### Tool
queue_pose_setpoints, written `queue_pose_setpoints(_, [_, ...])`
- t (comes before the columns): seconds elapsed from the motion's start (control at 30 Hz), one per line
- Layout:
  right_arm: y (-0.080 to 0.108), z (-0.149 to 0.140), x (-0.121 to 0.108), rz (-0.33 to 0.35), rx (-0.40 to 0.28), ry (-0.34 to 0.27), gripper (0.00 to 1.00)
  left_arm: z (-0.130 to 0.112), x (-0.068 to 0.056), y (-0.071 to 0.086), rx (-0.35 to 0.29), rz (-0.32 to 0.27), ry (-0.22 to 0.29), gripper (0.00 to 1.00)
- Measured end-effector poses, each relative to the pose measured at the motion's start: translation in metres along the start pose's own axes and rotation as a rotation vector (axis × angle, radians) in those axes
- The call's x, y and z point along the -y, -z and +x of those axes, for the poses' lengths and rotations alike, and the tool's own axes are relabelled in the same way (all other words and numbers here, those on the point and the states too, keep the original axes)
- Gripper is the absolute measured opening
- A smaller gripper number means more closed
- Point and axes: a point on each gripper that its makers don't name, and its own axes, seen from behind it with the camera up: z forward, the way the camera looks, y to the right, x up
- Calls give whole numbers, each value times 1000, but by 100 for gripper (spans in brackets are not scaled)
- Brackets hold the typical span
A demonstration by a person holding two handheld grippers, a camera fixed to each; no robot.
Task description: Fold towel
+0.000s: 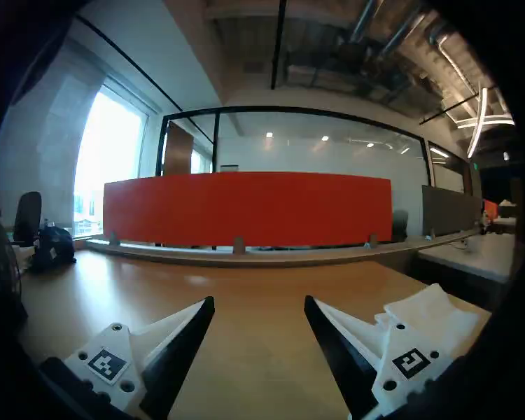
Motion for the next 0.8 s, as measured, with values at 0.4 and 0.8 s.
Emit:
queue_pose_setpoints(0.4, [0,0,0,0,0,1,99,-1,-1,0,0,0,0,98])
queue_pose_setpoints(0.8, [0,-1,-1,0,0,0,100,-2,-1,0,0,0,0,98])
